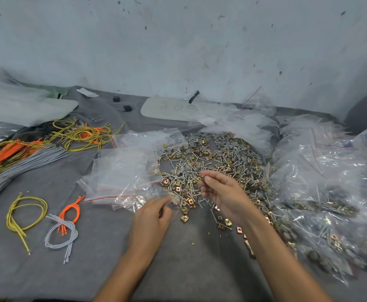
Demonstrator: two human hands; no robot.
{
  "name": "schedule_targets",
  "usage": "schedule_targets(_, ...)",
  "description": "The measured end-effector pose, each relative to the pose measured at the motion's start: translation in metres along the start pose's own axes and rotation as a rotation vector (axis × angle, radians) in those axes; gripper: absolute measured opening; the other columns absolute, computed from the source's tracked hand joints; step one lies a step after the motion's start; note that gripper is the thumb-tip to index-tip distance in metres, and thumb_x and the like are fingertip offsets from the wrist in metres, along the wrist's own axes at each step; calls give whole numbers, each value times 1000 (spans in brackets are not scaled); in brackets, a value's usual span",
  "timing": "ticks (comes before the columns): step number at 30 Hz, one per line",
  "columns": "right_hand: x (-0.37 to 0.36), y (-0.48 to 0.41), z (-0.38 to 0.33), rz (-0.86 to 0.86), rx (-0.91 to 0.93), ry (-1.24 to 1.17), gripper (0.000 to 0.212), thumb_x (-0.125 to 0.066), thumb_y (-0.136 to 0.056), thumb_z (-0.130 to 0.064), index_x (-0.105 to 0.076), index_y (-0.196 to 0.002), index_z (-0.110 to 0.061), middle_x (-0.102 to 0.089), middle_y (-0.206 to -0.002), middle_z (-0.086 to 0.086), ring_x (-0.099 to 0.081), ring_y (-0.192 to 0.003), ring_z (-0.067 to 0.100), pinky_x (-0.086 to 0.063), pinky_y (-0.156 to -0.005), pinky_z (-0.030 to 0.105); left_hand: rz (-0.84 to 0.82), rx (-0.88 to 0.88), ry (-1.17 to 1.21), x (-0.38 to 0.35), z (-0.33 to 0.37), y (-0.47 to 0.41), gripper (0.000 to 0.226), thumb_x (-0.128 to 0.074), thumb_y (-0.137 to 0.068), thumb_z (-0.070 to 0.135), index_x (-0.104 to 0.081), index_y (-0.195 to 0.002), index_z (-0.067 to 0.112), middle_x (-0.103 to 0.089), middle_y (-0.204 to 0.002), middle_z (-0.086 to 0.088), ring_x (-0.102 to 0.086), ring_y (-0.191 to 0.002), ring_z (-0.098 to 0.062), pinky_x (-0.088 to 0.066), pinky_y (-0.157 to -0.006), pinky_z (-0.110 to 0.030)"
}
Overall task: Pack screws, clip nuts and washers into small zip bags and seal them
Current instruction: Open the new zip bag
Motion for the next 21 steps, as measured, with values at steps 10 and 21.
schedule_targets(10,-6,18,11,38,132,289,10,-61,-96,4,-66,-102,-3,-75,-90,13,-66,-77,18,-59,-73,28,-8,17,-2,1,0,0,32,-69,-84,6,-78,-111,22,-64,-76,5,-57,-71,-15,-46,-69,-30)
schedule_targets(21,-38,24,47,46,317,763,7,-75,-89,-18,-71,-85,-23,-68,-81,-2,-62,-70,7,-52,-73,33,12,70,134,1,-2,0,29,-61,-86,23,-77,-110,26,-74,-85,9,-61,-74,-4,-45,-73,-19)
Point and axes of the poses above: each hand's wrist, its own y-axis away from the middle knuckle, its own x-axis out of the back of the hand, z = x × y, the point moved 1 cm from there along -y, towards the middle knuckle
